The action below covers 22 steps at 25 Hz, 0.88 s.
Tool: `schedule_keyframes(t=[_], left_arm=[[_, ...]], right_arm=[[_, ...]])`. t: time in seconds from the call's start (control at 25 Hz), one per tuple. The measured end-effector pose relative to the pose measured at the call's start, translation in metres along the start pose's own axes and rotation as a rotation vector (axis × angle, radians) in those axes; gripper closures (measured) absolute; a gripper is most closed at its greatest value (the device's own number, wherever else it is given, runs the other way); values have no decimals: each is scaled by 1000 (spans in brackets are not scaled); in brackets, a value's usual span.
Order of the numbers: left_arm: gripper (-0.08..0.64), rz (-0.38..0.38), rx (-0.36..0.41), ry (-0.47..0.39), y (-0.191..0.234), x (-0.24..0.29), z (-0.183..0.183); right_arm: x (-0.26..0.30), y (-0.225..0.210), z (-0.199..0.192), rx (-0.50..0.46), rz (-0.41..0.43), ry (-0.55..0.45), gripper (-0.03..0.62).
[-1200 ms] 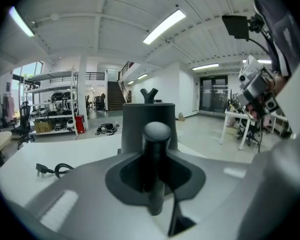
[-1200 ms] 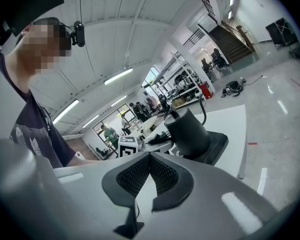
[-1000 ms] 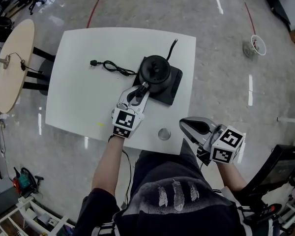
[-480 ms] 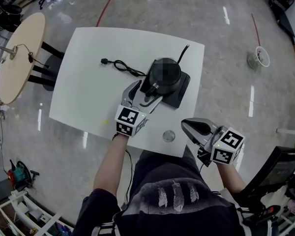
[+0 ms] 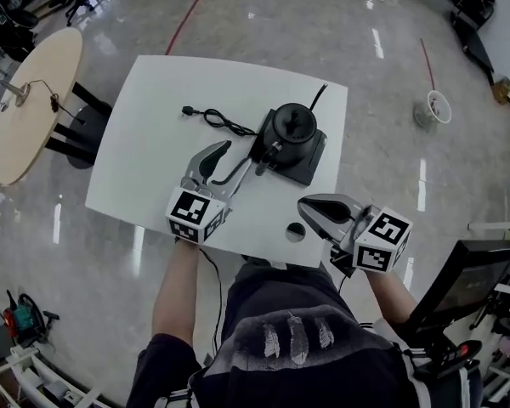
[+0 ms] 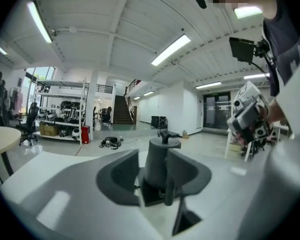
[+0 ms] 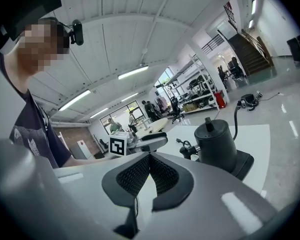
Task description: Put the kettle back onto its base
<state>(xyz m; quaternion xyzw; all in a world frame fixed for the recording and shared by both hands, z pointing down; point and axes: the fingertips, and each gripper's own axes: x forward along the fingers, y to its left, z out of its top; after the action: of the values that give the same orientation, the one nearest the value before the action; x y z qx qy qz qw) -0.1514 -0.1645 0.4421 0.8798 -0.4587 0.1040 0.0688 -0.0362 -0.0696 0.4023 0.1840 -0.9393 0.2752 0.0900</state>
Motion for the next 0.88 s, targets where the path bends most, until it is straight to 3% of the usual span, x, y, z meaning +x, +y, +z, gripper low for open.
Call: schedule_keyframes(t=[0.08,0.4,0.68,0.88], left_arm=[[558,39,28,-15,6,-8,8],[558,122,54,14,2,-48,21],[560,223,-69,-2,-10,-58,36],[563,348,-70,2,-37,-53,43]], right_arm=[[3,-1,7,-21,11,-4,591],[-1,24,23,-82,86,-56,591],[-36,20,31,-101,159,-95,591],[-74,8,30,-116,215,-100,591]])
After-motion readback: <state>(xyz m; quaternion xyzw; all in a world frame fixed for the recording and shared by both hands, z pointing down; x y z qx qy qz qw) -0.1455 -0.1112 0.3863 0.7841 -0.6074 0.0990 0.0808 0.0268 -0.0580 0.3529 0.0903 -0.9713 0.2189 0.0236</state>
